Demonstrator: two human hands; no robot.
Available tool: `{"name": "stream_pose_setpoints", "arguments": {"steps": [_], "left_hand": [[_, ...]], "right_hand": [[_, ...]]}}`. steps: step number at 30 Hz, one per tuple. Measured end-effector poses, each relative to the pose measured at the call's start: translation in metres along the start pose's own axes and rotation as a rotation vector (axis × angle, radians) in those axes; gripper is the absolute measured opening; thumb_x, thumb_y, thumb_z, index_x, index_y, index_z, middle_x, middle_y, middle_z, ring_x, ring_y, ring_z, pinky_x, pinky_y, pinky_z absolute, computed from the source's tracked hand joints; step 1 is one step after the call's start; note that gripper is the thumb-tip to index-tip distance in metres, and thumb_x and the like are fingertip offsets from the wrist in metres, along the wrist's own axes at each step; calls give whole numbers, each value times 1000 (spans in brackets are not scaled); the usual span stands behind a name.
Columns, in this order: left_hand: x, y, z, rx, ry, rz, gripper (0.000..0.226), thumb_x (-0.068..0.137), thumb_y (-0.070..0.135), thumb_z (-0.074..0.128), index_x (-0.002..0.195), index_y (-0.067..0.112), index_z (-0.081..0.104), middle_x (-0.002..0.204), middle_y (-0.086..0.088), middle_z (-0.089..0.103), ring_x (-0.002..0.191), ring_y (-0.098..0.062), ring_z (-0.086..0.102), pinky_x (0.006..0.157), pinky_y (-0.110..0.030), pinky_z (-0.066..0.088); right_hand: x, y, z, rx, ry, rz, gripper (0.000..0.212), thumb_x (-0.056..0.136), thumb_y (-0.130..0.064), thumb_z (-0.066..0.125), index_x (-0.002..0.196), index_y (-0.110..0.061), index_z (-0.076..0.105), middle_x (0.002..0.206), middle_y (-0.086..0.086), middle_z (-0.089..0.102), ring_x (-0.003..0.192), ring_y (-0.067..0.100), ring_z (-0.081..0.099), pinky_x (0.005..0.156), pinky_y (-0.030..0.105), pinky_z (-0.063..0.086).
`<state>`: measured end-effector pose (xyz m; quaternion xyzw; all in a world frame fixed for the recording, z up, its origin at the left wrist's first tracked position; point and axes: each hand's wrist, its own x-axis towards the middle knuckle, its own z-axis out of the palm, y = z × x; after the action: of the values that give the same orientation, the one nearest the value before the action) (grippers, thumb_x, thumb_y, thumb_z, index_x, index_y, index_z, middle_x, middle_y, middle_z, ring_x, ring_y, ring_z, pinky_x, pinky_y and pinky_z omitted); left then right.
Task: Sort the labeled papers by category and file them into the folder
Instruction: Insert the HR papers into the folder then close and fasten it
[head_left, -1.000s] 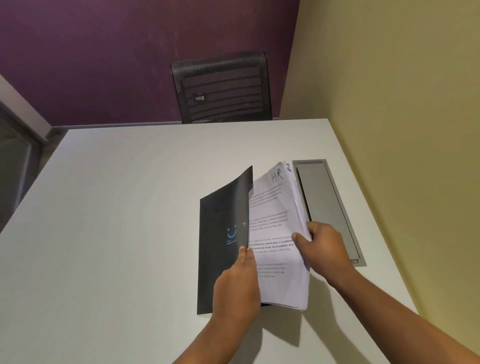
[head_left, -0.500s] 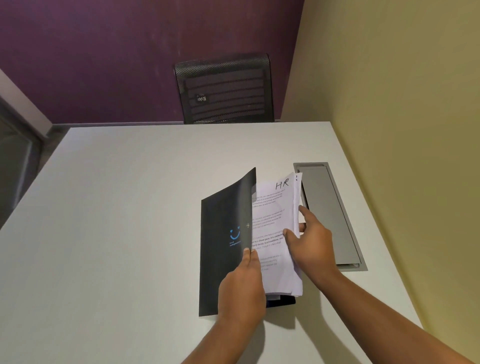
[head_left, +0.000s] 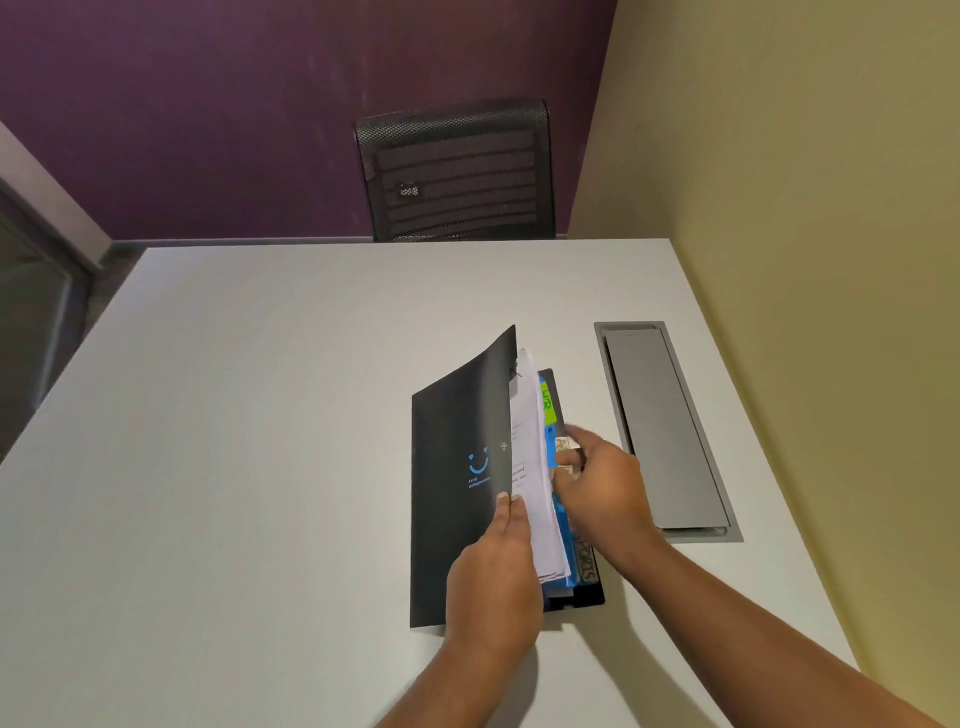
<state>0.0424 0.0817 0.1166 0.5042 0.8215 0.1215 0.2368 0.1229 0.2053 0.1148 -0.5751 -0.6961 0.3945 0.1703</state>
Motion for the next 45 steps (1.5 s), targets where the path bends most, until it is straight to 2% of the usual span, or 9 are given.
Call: {"name": "stream_pose_setpoints", "arguments": {"steps": [10,15,19,22,25,30,34,38,45], "left_hand": [[6,-3,12,-41,-2,12,77,93,21,59,157,24,15,154,7,40,113,-17,61,88,-30,54],[9,-2,18,-126,32,14,58,99,26,52,152,28,29,143,3,54,109,-16,65,87,-28,56],[12,-1,25,-117,-23,17,70,97,22,59,155,25,20,148,2,48,118,-16,61,94,-28,54],[15,2,32,-125,-42,16,72,97,24,61,156,26,18,149,4,46,117,-16,61,92,-26,56],[19,8,40,-104,-88,92,68,97,13,58,155,24,24,151,1,44,120,-18,60,98,-29,52],[34,2,47,-36,-260,242,42,97,17,47,138,26,53,154,3,42,125,-25,55,101,-40,48],[49,-34,49,-34,-223,205,55,94,33,56,147,34,41,157,12,35,141,-12,39,111,-31,39],[68,-71,52,23,-185,75,90,82,50,68,155,25,22,164,3,18,150,-18,20,120,-34,26],[89,-104,62,97,-179,36,120,71,78,60,158,19,1,166,-4,-8,153,-26,-2,124,-41,12]], "right_hand": [[-7,15,25,-184,-101,18,36,90,-21,70,126,-17,65,125,2,66,124,20,57,95,31,52],[-8,26,31,-208,-145,13,26,92,-15,66,117,-16,67,118,6,69,115,21,61,95,34,55],[-3,33,26,-192,-240,58,39,91,-18,69,129,-14,64,129,2,64,124,19,57,100,33,49],[1,39,19,-43,-91,108,21,94,-27,63,100,-8,71,106,2,71,100,18,65,83,30,55],[4,43,20,96,-175,215,44,94,-38,61,73,1,66,78,11,72,77,24,68,74,37,58],[14,59,22,-98,-157,238,39,83,-18,70,55,-15,43,55,4,47,56,17,47,59,33,45],[22,77,17,-45,-197,264,41,87,-11,68,52,-15,46,50,-3,45,52,15,42,55,26,37],[31,81,12,192,-225,325,22,89,-7,60,78,-17,77,66,-3,70,65,19,65,67,34,55],[51,80,12,41,-150,243,15,85,-11,69,71,-15,74,61,-4,67,60,12,61,67,26,51]]}}
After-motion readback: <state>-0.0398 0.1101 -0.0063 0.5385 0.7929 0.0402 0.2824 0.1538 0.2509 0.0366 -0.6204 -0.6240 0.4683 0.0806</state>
